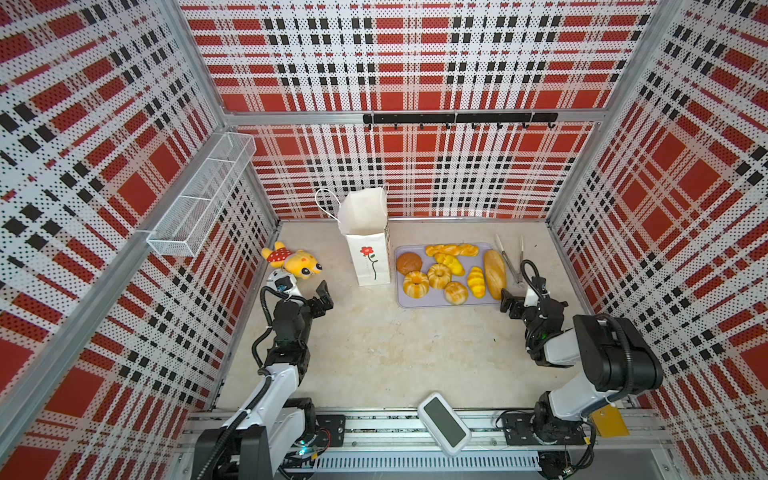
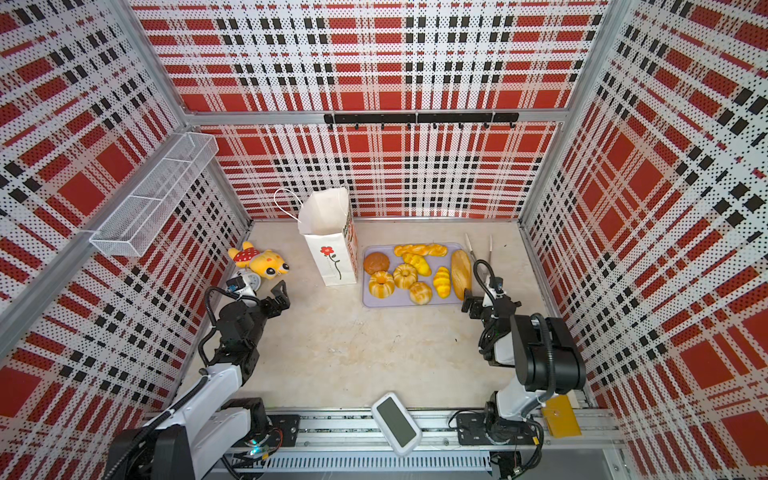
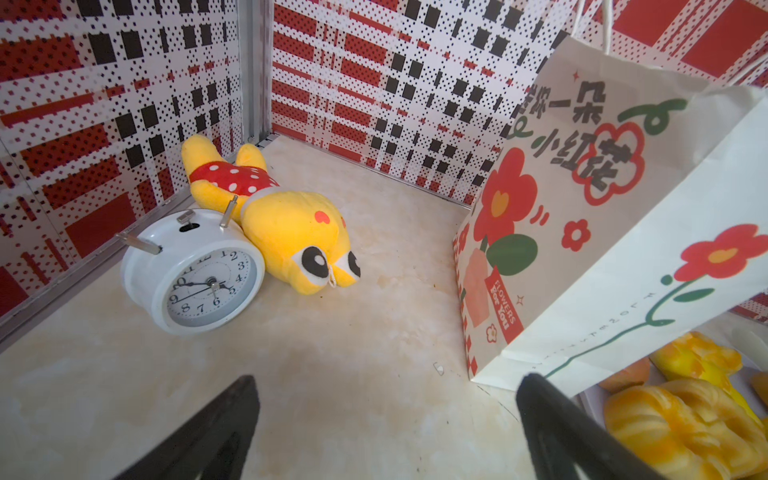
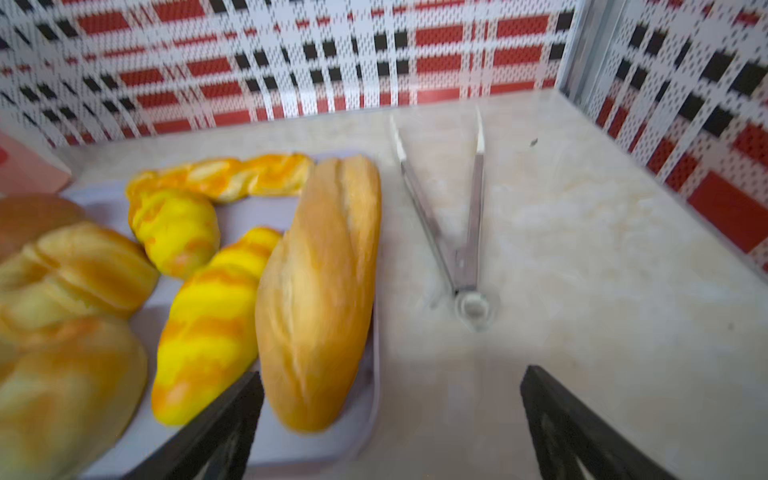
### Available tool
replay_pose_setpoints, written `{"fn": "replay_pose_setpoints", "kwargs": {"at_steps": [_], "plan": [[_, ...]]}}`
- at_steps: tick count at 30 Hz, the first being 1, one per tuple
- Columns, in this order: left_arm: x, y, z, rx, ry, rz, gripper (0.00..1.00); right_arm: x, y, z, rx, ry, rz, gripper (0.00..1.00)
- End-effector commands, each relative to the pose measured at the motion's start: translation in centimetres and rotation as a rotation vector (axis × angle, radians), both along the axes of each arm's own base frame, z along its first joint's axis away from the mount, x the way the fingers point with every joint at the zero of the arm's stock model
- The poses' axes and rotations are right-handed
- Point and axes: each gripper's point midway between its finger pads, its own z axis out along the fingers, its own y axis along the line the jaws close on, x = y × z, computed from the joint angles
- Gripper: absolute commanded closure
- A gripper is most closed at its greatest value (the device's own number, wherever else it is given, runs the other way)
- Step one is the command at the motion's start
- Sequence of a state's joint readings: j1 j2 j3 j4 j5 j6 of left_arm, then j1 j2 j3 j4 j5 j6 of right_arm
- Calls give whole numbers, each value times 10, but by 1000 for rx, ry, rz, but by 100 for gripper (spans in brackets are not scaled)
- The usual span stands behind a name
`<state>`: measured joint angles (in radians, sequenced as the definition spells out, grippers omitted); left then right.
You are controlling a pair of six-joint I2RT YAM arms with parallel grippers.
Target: Take the fake bread out of the paper bag
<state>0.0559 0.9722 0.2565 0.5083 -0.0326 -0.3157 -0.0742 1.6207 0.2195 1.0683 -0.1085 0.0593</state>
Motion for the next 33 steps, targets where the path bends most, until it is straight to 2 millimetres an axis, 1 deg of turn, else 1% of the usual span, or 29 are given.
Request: {"fn": "replay_pose_setpoints", "kwargs": {"at_steps": [1,3,4,6,9,11,12,13,14,15,16,17,18,20,21,22,24,25,26,27,29,31,33], "plan": [[5,10,13,-29,-79,41,0,20,2,56,-43,-219,41,0],[9,14,15,22,-103,49,1,27,4,52,-26,-168,85,0],[12,12,11,84,-98,33,0,28,10,51,-31,-170,118,0],[22,12,-2,127,-59,25,1,27,17,53,-25,-183,173,0],[35,9,-18,171,-16,-16,0,25,19,54,-20,-192,192,0],[42,10,-21,199,-38,-18,1,24,20,54,-19,-193,197,0],[44,12,-29,203,-20,-15,1,25,20,55,-19,-197,199,0],[53,7,-25,202,-53,-40,1,25,20,55,-18,-195,203,0],[59,-7,-27,223,-38,-118,1,25,20,56,-18,-198,202,0],[61,-22,-36,274,14,-190,0,25,20,56,-18,-199,204,0],[62,-39,-50,342,53,-240,1,24,20,56,-18,-198,204,0],[69,-50,-46,377,9,-242,1,24,20,55,-17,-196,203,0],[73,-52,-46,390,0,-231,0,25,21,55,-17,-197,206,0],[71,-28,-52,360,86,-117,0,24,21,54,-16,-194,210,0],[71,-23,-51,340,74,-100,1,24,21,56,-18,-201,212,0],[72,-23,-48,332,41,-97,0,24,21,55,-17,-200,212,0],[70,-24,-47,356,43,-77,0,25,21,55,-16,-193,207,0],[68,-22,-45,393,46,-18,1,25,21,55,-20,-191,207,0],[65,-25,-44,433,45,15,1,25,22,55,-23,-191,208,0],[63,-30,-42,457,30,24,1,25,23,54,-22,-190,213,0],[55,-29,-37,473,-5,58,0,25,22,55,-25,-195,212,0],[55,-29,-37,471,-8,58,1,26,24,55,-23,-191,221,0],[58,-27,-37,463,-1,56,1,34,29,51,-42,-151,232,0]]}}
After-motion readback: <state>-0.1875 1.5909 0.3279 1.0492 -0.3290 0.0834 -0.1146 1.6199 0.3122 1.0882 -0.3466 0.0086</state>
